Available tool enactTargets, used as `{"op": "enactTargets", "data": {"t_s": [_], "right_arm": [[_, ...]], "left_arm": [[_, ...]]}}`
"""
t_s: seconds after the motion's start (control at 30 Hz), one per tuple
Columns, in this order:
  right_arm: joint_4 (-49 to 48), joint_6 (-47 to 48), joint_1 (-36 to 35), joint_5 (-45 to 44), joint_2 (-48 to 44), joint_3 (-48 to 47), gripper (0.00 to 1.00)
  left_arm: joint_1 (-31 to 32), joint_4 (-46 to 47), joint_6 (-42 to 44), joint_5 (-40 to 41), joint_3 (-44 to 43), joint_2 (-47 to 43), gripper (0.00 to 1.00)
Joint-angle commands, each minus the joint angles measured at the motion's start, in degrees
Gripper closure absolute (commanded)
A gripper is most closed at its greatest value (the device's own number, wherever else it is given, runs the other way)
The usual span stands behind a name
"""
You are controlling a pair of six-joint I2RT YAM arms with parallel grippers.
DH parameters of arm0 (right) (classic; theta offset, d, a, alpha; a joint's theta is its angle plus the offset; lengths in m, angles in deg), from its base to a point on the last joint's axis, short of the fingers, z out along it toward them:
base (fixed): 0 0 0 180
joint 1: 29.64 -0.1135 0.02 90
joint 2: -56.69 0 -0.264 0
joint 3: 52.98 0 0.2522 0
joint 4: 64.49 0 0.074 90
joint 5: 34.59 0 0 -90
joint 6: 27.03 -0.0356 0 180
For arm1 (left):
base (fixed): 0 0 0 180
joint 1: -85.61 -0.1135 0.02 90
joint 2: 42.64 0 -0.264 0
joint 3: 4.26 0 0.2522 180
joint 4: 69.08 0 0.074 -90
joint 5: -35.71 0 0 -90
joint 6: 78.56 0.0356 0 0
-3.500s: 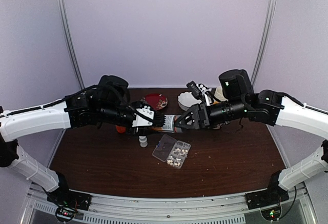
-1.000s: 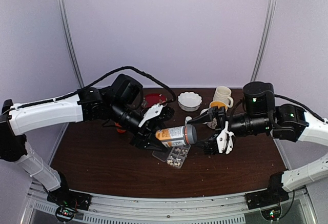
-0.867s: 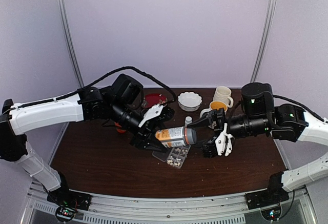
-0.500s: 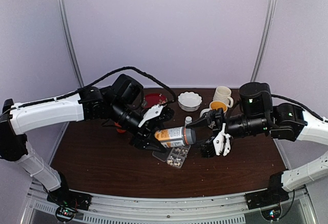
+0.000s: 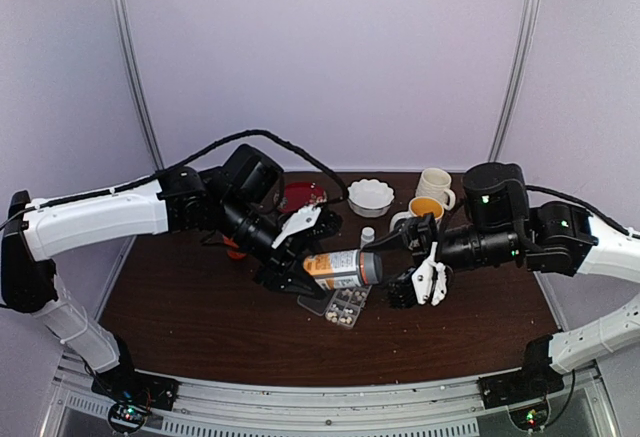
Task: Sort the pills into containers
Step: Screw the lid of the pill bottle onto the pill bottle.
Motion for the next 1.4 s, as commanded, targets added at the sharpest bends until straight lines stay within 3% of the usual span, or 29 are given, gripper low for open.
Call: {"op": "enactTargets", "data": {"t_s": [0.0,0.1,0.17,0.27,0.5,0.67,0.8,0.9,1.03,1.2,1.23,1.27,1.3,1.37], "right_arm": [[0.3,-0.7,-0.3,-1.4,0.2,-1.1,0.52],[0.7,-1.6,-0.3,-1.3,0.8,-1.7,0.56],[1.1,-5.1,-0.3,-1.3,1.7,-3.1,0.64],[2.6,-15.5,-0.3,-1.9,4.3,-7.1,0.72],[9.7,-39.8,0.0,2.4,12.6,-15.0,0.77],[4.3,-58.0,0.0,5.5,12.3,-10.9,0.78],[-1.1,-73.8,0.4,3.3,10.6,-7.4,0.87],[-4.2,-83.2,0.8,5.4,10.3,-5.9,0.88],[-4.9,-89.1,1.0,8.1,10.2,-5.4,0.92],[1.1,-84.7,1.0,4.5,8.3,-5.8,0.91],[3.0,-83.2,1.2,3.7,8.1,-6.2,0.91],[5.6,-81.8,1.4,3.2,7.9,-6.5,0.91],[7.6,-80.1,1.4,3.0,7.8,-6.9,0.91],[10.8,-77.5,1.5,2.9,7.7,-7.4,0.91]], "left_arm": [[-0.1,0.5,1.3,-1.9,-2.1,0.3,1.00],[-0.1,0.5,1.5,-2.2,-2.2,0.3,1.00],[-0.1,0.5,1.8,-2.2,-2.0,0.3,1.00],[-0.1,0.4,2.3,-1.7,-1.9,0.3,1.00],[-0.1,4.9,1.3,2.6,-0.8,-0.3,1.00],[-0.1,8.4,1.0,6.9,0.1,-1.1,1.00],[-0.2,10.7,1.5,10.6,0.7,-1.8,1.00],[-0.1,13.1,2.1,12.1,1.5,-2.3,1.00],[-0.1,15.9,3.1,13.2,3.2,-2.7,1.00],[-0.1,18.5,1.9,12.3,4.2,-2.6,1.00],[-0.1,20.3,1.2,12.4,4.8,-2.8,0.98],[-0.1,22.0,0.4,12.5,5.6,-3.1,0.87],[-0.2,23.6,-0.2,12.7,6.7,-3.5,0.73],[-0.2,27.1,-1.1,13.0,8.9,-4.7,0.36]]}}
